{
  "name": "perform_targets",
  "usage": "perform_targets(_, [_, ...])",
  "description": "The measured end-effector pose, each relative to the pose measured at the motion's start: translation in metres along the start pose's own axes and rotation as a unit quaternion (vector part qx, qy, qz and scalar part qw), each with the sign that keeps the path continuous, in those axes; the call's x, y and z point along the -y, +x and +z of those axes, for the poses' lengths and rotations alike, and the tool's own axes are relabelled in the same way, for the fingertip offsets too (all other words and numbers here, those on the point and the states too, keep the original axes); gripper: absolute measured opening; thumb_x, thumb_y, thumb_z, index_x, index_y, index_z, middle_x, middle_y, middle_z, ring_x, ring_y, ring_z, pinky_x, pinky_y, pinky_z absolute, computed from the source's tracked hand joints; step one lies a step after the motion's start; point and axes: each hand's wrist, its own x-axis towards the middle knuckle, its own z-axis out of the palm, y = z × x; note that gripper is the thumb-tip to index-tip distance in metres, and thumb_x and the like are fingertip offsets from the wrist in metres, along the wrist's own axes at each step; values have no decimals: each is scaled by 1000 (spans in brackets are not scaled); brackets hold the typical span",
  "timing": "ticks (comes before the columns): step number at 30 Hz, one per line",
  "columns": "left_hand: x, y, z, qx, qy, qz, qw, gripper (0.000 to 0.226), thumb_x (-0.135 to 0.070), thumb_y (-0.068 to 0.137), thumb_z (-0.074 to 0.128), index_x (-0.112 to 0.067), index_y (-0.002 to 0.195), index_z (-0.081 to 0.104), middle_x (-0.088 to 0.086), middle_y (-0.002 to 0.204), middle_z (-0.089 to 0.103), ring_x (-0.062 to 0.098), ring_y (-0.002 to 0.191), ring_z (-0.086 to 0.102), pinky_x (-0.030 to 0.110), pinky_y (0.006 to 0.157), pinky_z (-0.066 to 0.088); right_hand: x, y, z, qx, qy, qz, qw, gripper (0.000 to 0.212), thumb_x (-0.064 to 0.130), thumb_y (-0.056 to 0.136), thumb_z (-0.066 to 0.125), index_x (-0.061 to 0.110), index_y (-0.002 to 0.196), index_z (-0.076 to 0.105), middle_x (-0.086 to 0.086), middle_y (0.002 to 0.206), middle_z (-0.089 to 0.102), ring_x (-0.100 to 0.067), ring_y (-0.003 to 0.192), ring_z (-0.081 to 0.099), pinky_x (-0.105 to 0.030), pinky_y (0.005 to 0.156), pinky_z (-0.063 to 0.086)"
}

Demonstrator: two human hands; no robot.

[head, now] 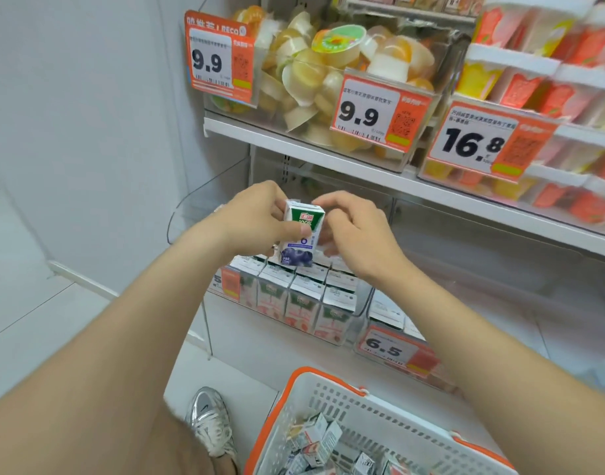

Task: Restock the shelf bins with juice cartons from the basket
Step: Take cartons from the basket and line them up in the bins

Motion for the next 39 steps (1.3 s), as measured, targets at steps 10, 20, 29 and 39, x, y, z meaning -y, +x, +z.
perform_targets(10, [-56, -43, 61, 154, -89, 55, 982, 23, -37, 104, 62, -17, 115, 68, 8, 98, 80, 28, 91, 77, 47, 75, 66, -24, -97, -79, 21, 125, 43, 991, 18, 18, 108, 53, 12, 113, 69, -9, 88, 76, -37, 75, 70, -41, 55, 57])
perform_targets(20, [-91, -38, 122, 105, -99, 80, 986, 31, -42, 106, 56, -18, 105, 76, 3, 95, 77, 19, 86, 73, 30, 62, 60, -48, -107, -114, -51, 74, 70, 994, 25, 40, 99, 52, 29, 96, 75, 2, 83, 72, -27, 70, 60, -35, 60, 45])
perform_targets(29, [-129, -51, 205, -31, -6, 180, 983, 21, -24, 102, 56, -25, 85, 68, -4, 72, 70, 17, 65, 68, 39, 63, 58, -52, -147, -207, 15, -78, 191, 978, 63, 68, 93, 59, 12, 67, 46, -9, 56, 37, -22, 52, 33, -27, 48, 31])
perform_targets(39, [-170, -86, 324, 104, 81, 340, 931, 21, -20, 102, 57, -29, 120, 63, -14, 124, 60, 1, 106, 56, 27, 94, 47, -117, -217, -328, -124, -183, 224, 949, 28, 45, 106, 53, 20, 106, 66, 0, 101, 70, -18, 92, 62, -35, 79, 44])
